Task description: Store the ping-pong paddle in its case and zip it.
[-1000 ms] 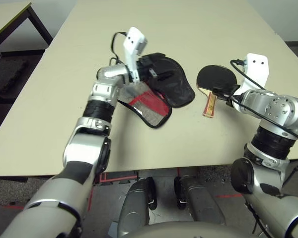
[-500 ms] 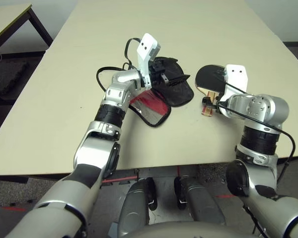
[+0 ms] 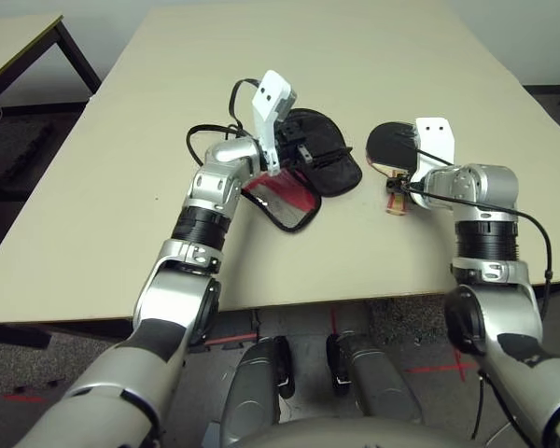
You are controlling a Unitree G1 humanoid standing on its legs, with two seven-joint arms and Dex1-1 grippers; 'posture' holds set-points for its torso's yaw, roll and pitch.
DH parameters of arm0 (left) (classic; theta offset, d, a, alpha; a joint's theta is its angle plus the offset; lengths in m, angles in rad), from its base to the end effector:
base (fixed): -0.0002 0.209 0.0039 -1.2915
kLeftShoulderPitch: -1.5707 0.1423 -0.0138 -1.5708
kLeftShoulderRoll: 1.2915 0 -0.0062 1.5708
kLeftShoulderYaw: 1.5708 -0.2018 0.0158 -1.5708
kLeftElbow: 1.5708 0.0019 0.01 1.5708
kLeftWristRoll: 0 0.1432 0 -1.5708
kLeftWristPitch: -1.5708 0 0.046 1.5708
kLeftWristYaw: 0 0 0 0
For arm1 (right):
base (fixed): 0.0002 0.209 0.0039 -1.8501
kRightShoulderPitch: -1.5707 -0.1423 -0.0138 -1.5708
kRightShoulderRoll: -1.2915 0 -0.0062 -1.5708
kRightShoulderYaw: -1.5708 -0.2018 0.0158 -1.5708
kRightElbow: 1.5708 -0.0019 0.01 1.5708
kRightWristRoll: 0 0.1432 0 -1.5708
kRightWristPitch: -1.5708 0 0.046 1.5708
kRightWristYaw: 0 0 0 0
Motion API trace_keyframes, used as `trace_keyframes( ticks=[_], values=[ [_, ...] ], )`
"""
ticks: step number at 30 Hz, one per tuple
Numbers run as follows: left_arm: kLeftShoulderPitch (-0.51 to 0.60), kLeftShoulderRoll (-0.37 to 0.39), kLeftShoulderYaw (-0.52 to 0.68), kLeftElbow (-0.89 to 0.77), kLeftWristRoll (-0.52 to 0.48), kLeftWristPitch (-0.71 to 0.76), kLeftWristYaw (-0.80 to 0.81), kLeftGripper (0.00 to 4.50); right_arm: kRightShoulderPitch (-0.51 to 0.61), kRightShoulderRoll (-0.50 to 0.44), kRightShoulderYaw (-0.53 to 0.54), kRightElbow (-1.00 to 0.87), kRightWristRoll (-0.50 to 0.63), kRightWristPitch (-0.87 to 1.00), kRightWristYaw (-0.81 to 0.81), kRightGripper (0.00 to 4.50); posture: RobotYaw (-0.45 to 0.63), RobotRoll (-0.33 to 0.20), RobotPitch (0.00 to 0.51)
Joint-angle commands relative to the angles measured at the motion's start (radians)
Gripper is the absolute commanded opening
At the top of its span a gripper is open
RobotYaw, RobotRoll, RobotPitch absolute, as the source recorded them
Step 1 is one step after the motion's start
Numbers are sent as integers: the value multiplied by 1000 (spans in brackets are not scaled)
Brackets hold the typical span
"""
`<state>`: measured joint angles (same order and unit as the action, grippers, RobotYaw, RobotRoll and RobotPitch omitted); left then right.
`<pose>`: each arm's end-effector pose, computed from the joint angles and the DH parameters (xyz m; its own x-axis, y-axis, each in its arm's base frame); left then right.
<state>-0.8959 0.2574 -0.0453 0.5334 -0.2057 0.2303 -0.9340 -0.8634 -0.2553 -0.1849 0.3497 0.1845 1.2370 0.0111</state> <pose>0.3649 0.1491 0.1740 0.4923 -0.8701 -0.0239 0.8626 0.4840 0.1469 0.3413 -0.1827 0.1598 0.7592 0.0284 -0.6502 0.0006 0.9990 0.0444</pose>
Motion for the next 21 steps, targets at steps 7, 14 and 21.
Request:
trace_keyframes(
  ticks=[7,14,21],
  values=[
    [44,-10,-1,-45,-16,38,26,4500,-26,-114,39,126,-38,-197,88,1100,-235,0,206],
    [71,-3,18,-96,-37,86,61,4500,-40,-185,110,81,-37,-144,192,1100,-255,0,303],
    [112,35,57,-153,-56,150,123,4500,-116,-212,71,140,-11,-126,255,1100,-242,0,416]
  ],
)
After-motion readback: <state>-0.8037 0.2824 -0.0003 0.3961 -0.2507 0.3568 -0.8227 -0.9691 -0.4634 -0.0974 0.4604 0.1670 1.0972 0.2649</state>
